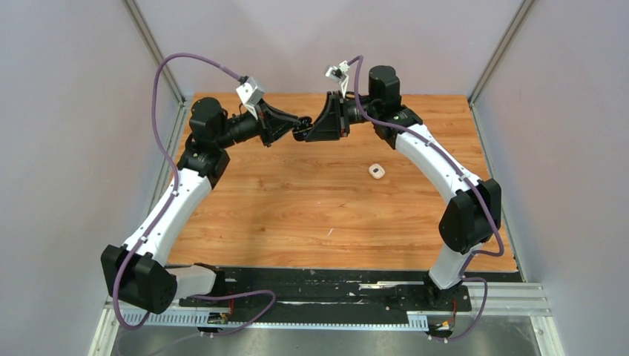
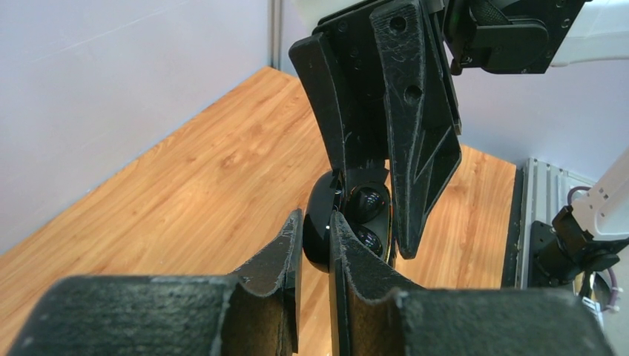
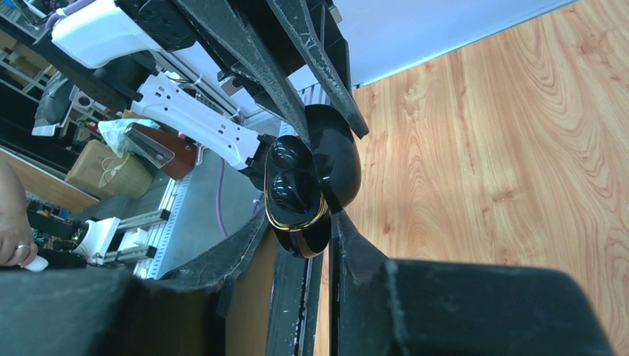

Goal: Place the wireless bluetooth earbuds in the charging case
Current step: Close the charging case.

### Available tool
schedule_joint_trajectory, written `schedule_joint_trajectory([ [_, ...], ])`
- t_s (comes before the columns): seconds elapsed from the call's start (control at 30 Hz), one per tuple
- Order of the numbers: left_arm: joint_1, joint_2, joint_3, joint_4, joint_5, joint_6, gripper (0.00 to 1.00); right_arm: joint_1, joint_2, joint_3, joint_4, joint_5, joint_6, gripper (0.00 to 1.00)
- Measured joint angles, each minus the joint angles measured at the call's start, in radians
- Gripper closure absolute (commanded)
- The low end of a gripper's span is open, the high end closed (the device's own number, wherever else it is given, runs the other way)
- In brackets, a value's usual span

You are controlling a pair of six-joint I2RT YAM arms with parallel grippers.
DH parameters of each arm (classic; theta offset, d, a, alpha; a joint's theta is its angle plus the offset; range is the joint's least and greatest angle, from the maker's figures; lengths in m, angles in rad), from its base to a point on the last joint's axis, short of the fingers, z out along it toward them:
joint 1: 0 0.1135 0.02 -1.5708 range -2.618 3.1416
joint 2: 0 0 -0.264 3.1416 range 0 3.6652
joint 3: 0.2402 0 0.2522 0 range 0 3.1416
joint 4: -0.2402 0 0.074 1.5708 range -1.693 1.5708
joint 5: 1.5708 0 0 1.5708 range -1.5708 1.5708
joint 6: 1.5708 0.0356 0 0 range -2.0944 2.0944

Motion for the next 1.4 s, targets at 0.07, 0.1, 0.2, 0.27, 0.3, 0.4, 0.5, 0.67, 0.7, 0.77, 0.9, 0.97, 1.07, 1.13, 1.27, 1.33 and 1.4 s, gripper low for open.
schedule_joint_trajectory([
  [0.07,0.0,-0.002,0.0,-0.008,-0.001,0.007,0.55,-0.002,0.0,-0.002,0.0,-0.002,-0.004,1.0],
  [0.1,0.0,-0.004,0.001,-0.018,-0.005,0.009,0.51,-0.002,0.0,-0.002,0.0,-0.008,-0.005,1.0],
  [0.2,0.002,-0.006,0.012,-0.053,-0.029,0.025,0.39,-0.006,0.0,-0.007,0.003,-0.025,-0.011,1.0],
  [0.27,0.002,-0.006,0.023,-0.074,-0.047,0.03,0.34,-0.01,0.0,-0.011,0.005,-0.036,-0.014,1.0],
  [0.3,0.003,-0.006,0.033,-0.088,-0.057,0.029,0.31,-0.012,0.0,-0.013,0.006,-0.042,-0.016,1.0],
  [0.4,0.002,-0.006,0.068,-0.116,-0.063,0.023,0.28,-0.018,0.0,-0.016,0.007,-0.04,-0.026,1.0],
  [0.5,0.0,-0.006,0.118,-0.135,-0.048,0.007,0.22,-0.021,0.0,-0.016,0.007,-0.04,-0.034,1.0],
  [0.67,0.007,0.007,0.209,-0.148,0.021,-0.104,0.17,-0.026,0.0,-0.033,0.007,-0.037,-0.054,1.0],
  [0.7,0.011,0.015,0.223,-0.148,0.04,-0.132,0.15,-0.027,0.0,-0.035,0.006,-0.036,-0.058,1.0],
  [0.77,0.021,0.047,0.249,-0.139,0.085,-0.204,0.14,-0.028,0.0,-0.039,0.006,-0.036,-0.073,1.0],
  [0.9,0.053,0.121,0.252,-0.133,0.146,-0.315,0.01,-0.028,0.0,-0.039,0.004,-0.035,-0.111,1.0],
  [0.97,0.077,0.173,0.252,-0.132,0.177,-0.375,0.0,-0.028,-0.002,-0.039,-0.005,-0.034,-0.131,1.0],
  [1.07,0.101,0.25,0.236,-0.1,0.232,-0.472,0.0,-0.028,-0.002,-0.039,-0.026,-0.031,-0.159,1.0],
  [1.13,0.108,0.282,0.216,-0.083,0.258,-0.521,0.0,-0.028,-0.002,-0.039,-0.044,-0.026,-0.176,1.0],
  [1.27,0.106,0.313,0.204,-0.04,0.33,-0.605,0.0,-0.028,-0.002,-0.039,-0.055,-0.013,-0.193,1.0],
  [1.33,0.102,0.313,0.204,-0.019,0.367,-0.632,0.0,-0.028,-0.002,-0.039,-0.06,-0.002,-0.197,1.0],
  [1.4,0.095,0.312,0.204,0.005,0.399,-0.65,0.0,-0.028,-0.002,-0.039,-0.066,0.019,-0.199,1.0],
])
